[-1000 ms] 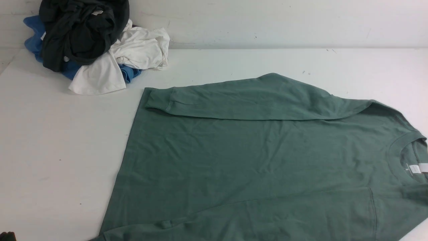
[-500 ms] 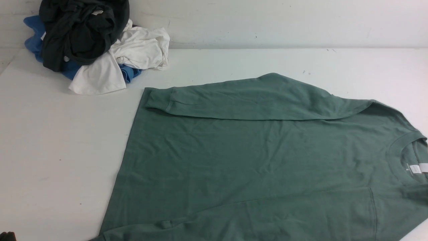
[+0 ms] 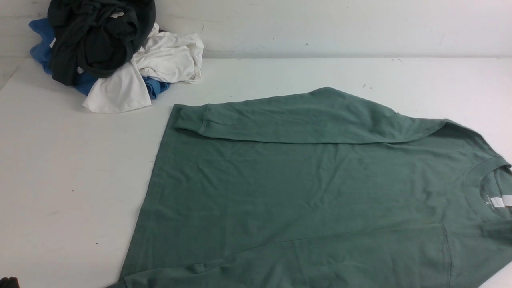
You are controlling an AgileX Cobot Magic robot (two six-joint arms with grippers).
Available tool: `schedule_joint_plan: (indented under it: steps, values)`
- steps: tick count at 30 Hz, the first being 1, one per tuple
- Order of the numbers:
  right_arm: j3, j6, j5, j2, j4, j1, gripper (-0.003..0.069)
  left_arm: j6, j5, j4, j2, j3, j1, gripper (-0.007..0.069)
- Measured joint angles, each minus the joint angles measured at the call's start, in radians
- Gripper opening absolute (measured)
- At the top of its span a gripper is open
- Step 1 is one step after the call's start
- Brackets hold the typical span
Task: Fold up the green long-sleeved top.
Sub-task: Use the left arm to clamp the cuff closest to it
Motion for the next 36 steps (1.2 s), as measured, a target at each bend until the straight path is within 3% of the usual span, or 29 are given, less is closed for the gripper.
schedule_joint_plan:
  steps: [22,26,27,31,36]
  values:
    - [0.000,0.001,0.000,0.000,-0.001,0.000,-0.0015,0.019,-0.029,0.038,0.000,0.001,0.000,-0.0007]
    - [0.000,0.042,0.001,0.000,0.049,0.000,-0.0015,-0.093,-0.091,-0.126,0.000,0.002,0.000,-0.0007]
    - [0.000,0.091,0.002,0.000,0.132,0.000,-0.0015,-0.188,-0.110,-0.266,0.000,0.002,0.000,-0.0007]
    - [0.000,0.237,0.007,0.000,0.379,0.000,-0.0015,-0.356,-0.128,-0.564,0.000,0.002,0.000,-0.0007]
    - [0.000,0.372,0.012,0.000,0.689,0.000,-0.0015,-0.385,-0.132,-0.697,0.000,0.002,0.000,-0.0007]
